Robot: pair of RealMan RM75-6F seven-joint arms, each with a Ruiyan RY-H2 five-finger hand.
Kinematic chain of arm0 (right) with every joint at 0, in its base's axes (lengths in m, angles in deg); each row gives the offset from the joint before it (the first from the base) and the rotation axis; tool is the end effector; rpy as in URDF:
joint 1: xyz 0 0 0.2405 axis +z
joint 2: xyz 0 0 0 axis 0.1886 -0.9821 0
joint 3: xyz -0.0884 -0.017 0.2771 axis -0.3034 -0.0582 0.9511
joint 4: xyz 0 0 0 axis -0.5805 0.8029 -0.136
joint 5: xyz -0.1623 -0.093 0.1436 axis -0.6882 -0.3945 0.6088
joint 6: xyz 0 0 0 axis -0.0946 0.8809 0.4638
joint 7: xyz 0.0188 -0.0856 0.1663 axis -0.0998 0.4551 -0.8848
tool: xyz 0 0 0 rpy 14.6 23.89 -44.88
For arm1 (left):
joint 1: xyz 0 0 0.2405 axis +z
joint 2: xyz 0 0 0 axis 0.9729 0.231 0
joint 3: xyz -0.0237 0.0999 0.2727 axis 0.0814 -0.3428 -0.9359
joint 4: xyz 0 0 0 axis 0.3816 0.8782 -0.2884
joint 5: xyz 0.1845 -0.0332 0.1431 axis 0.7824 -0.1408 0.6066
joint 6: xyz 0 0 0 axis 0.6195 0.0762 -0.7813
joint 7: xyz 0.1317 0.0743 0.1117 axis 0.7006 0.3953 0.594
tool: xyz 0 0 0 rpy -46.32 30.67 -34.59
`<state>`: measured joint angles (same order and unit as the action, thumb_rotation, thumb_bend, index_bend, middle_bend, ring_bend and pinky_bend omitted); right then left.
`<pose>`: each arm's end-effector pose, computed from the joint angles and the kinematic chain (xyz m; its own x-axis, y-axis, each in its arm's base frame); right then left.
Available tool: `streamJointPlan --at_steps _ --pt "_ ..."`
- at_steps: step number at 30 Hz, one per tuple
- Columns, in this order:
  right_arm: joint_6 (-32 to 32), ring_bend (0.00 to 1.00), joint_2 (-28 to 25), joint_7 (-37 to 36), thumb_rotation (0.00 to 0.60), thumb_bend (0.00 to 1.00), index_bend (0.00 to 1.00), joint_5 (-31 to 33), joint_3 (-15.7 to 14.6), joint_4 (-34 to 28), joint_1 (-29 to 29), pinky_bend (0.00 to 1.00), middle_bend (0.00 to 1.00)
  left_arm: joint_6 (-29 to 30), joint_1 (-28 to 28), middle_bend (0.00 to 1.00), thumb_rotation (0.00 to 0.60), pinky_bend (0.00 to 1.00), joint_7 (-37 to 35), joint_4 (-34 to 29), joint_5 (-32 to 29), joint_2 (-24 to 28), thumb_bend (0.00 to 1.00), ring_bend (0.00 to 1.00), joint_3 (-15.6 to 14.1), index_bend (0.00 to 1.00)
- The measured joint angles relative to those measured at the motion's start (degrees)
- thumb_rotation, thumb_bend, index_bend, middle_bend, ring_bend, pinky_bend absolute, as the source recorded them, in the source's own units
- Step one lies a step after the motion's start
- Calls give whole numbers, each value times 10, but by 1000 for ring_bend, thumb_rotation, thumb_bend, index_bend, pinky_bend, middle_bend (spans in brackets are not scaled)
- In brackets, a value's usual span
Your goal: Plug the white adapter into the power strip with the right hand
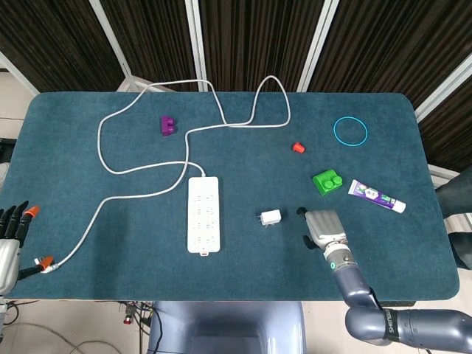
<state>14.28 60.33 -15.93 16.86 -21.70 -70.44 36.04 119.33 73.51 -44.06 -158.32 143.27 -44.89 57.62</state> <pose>-0.1984 -0.3699 -0.0231 0.4535 -0.4846 0.7480 -0.8776 -0.0963 0.4697 -0.3443 0.2174 0.1450 0.4676 -0.0217 0.8837 0.8838 0.0316 -0.4669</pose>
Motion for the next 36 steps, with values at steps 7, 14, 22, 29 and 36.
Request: streamJointPlan --at_steps 7,14,22,29,36 --pt "-6 813 11 8 600 468 225 18 9 13 11 719 723 2 1 0 600 0 -2 0 -1 1 99 0 1 121" --pt "-7 813 17 9 600 468 225 18 8 12 14 719 723 1 0 0 600 0 -3 1 -1 1 99 0 2 120" --pt "-12 813 22 4 600 467 225 14 9 12 15 719 722 2 1 0 600 0 -4 2 0 2 99 0 2 120" --pt "-14 813 25 1 600 468 226 13 8 9 15 719 722 0 0 0 600 0 -4 2 -1 1 99 0 2 120" --pt "-14 813 28 1 600 467 226 11 9 7 19 719 723 0 0 0 600 0 -4 2 -1 2 99 0 2 120"
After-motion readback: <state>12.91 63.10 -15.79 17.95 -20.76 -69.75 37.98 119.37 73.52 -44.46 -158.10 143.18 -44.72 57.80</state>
